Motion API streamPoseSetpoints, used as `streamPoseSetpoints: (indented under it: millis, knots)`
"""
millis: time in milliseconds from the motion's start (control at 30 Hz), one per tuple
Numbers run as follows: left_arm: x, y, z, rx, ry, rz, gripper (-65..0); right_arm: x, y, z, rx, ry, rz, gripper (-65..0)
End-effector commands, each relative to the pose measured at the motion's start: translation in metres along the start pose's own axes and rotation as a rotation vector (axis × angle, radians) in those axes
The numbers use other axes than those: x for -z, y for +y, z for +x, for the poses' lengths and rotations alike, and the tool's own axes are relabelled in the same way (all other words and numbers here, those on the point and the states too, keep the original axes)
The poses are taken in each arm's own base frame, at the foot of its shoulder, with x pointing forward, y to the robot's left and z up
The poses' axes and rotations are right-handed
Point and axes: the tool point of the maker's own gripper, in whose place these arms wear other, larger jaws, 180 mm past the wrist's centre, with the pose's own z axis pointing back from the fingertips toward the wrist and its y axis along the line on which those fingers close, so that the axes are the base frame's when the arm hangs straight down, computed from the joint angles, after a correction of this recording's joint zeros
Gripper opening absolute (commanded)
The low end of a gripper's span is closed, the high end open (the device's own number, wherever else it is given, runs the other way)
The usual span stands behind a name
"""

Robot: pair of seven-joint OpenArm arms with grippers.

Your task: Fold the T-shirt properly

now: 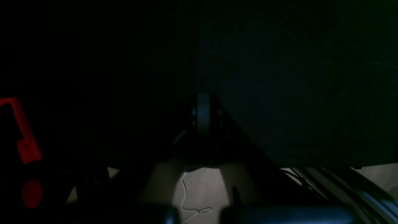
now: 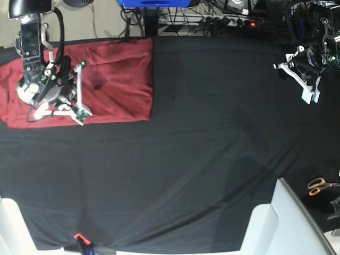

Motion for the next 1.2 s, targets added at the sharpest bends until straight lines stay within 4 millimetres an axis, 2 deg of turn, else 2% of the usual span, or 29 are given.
streamPoseSetpoints:
  millis: [0,100,167,200,300,367,400,467,667,833,933,1067,1167]
  knots:
    - [-0.005,0.003,0.012,0.013,-0.033,0.003,-65.0,-0.018,-0.038,0.006,0.032,-0.041,-0.098,-64.2]
    - [-0.005,0.003,0.011,0.013,-0.03,0.004,-65.0,-0.05,-0.107,-0.017,0.271,-0.081,-0.269,-63.2]
    - [-0.005,0.004,0.009,0.013,-0.025,0.005,-65.0,-0.07,-0.147,-0.046,0.447,-0.08,-0.365,-58.4]
    - [-0.005,0.004,0.009,0.013,-0.025,0.005,-65.0,-0.071,-0.154,-0.055,0.496,-0.06,-0.373,-53.4]
    - [-0.005,0.002,0.009,0.012,-0.028,0.002,-65.0,-0.072,-0.177,-0.08,0.592,-0.003,-0.379,-31.2]
    - [-0.005,0.0,0.011,0.012,-0.035,-0.003,-65.0,-0.066,-0.184,-0.088,0.689,-0.036,-0.332,-16.2]
    - [-0.004,-0.002,0.011,0.009,-0.037,-0.006,-65.0,-0.065,-0.188,-0.098,0.753,-0.054,-0.307,-10.2]
    - [-0.004,-0.002,0.011,0.01,-0.036,-0.006,-65.0,-0.061,-0.192,-0.118,0.889,-0.094,-0.239,-3.3]
    - [-0.003,-0.001,0.005,0.003,-0.023,-0.005,-65.0,-0.04,-0.193,-0.156,1.218,-0.26,0.025,-3.3]
    - [-0.004,0.0,0.005,0.004,-0.021,-0.003,-65.0,-0.038,-0.199,-0.169,1.398,-0.399,0.145,-3.3]
    - [-0.004,0.0,0.005,0.004,-0.021,-0.003,-65.0,-0.035,-0.2,-0.181,1.475,-0.424,0.153,-3.3]
    - [-0.004,0.0,0.005,0.006,-0.021,-0.002,-65.0,-0.036,-0.202,-0.2,1.485,-0.401,0.094,-3.3]
    - [-0.004,0.001,0.005,0.007,-0.022,-0.001,-65.0,-0.032,-0.197,-0.202,1.487,-0.387,0.097,-3.3]
